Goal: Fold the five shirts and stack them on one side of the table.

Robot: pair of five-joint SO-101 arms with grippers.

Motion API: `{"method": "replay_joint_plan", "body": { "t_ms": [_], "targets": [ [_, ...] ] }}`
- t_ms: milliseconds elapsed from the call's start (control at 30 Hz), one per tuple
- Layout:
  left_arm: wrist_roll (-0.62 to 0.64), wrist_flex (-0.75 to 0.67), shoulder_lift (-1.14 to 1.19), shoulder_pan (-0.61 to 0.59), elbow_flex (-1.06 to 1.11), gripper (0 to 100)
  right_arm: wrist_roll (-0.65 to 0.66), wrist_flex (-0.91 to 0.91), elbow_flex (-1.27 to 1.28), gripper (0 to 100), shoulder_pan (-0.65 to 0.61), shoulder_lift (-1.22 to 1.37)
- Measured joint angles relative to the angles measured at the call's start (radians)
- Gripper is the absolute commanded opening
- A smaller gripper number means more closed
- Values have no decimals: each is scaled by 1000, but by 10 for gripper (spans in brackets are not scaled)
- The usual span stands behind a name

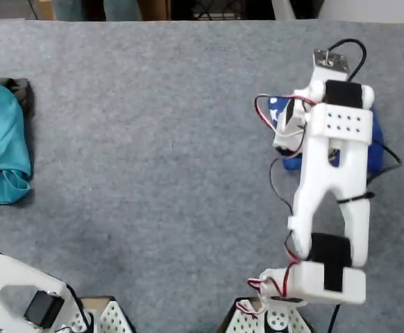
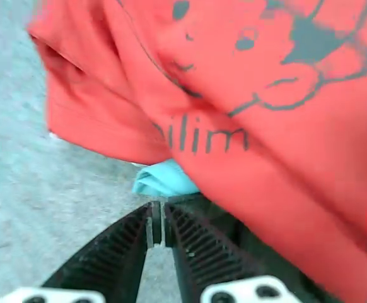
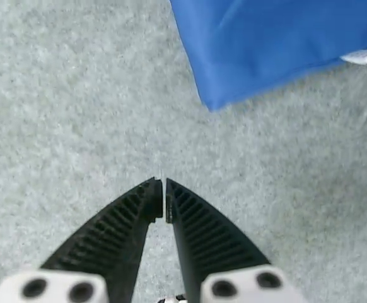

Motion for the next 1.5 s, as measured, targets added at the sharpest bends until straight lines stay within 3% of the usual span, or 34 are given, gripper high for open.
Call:
{"method": "replay_joint_plan", "body": {
  "t_ms": [100, 267, 367, 433, 633, 767, 833, 967, 1100, 1400, 1500],
  "targets": [
    [-2, 107, 0, 0, -161, 29, 0, 0, 46, 15, 0, -54],
    [-2, 130, -2, -26, -338, 45, 0, 0, 98, 15, 0, -106],
    [-2, 115, 6, -14, -338, 176, 26, 0, 127, 15, 0, -129],
    [0, 44, 55, 9, -295, 263, 35, -11, 152, 15, 0, -140],
    [-2, -307, 272, 72, -124, 253, 58, -25, 255, 15, 0, -190],
    [-3, -394, 342, 87, -132, 94, 60, -48, 324, 15, 0, -242],
    [-6, -379, 344, 92, -176, 23, 86, -55, 351, 15, 0, -273],
    [-8, -287, 344, 106, -327, 24, 114, -77, 396, 15, 0, -322],
    [-8, -203, 272, 115, -342, 29, 117, -110, 437, 15, 0, -353],
    [-9, 100, -83, 196, -345, 29, 140, -172, 514, 15, 0, -354],
    [-9, 130, -215, 265, -347, 29, 169, -175, 522, 15, 0, -354]
  ]
}}
